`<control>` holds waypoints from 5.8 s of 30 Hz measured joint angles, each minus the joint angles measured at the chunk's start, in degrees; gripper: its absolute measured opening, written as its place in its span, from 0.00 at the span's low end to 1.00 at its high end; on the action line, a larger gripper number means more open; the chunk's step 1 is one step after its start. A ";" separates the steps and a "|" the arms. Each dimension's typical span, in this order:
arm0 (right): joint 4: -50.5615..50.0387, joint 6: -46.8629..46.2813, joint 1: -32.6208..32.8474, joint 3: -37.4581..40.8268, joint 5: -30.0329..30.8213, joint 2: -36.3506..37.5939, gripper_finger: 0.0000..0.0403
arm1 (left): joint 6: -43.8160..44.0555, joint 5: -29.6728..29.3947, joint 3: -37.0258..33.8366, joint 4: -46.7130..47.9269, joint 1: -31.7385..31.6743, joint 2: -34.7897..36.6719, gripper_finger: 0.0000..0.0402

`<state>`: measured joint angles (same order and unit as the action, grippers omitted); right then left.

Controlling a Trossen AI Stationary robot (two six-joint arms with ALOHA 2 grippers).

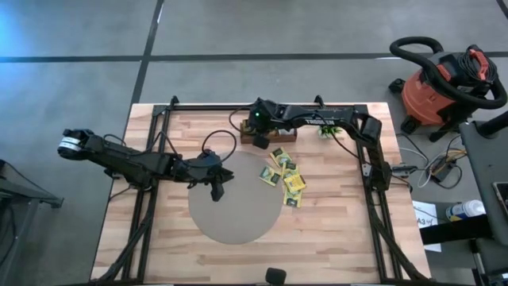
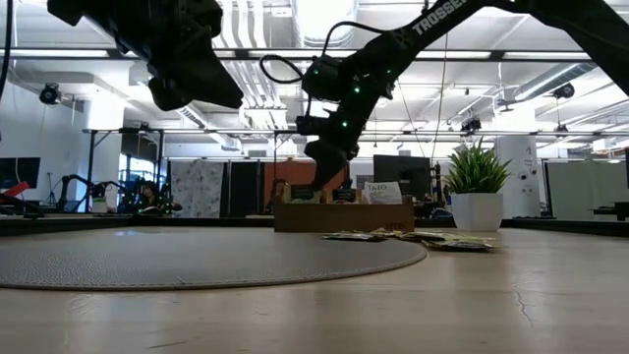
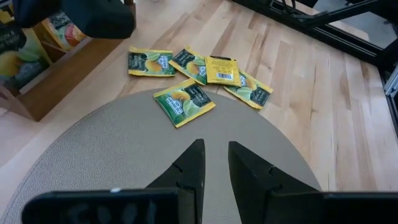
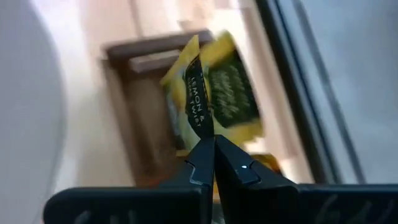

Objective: Pick & Place Tea
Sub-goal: Put the yellow tea sachet into the left compartment of the wooden organizer

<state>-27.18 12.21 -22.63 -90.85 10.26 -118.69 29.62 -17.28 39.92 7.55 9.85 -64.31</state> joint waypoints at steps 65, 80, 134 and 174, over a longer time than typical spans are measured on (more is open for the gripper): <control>6.41 12.05 -0.43 -2.21 -2.60 -0.52 0.26 | -16.59 6.48 -0.83 -0.20 -18.54 0.02 0.17; 6.47 11.97 -0.68 -3.03 -3.02 -1.29 0.21 | -17.74 8.85 -0.83 -0.20 -20.94 0.04 0.17; -17.13 2.57 -0.65 -10.93 -2.78 -1.38 0.31 | -29.16 39.16 10.81 -11.79 -44.85 -22.14 0.17; -15.96 4.93 -3.63 -9.86 -2.75 3.56 0.34 | -34.16 25.20 16.75 -7.12 -45.24 -33.15 0.17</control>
<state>-43.14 17.15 -26.26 -100.71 7.51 -115.13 -4.53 7.93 56.67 0.43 -35.40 -97.47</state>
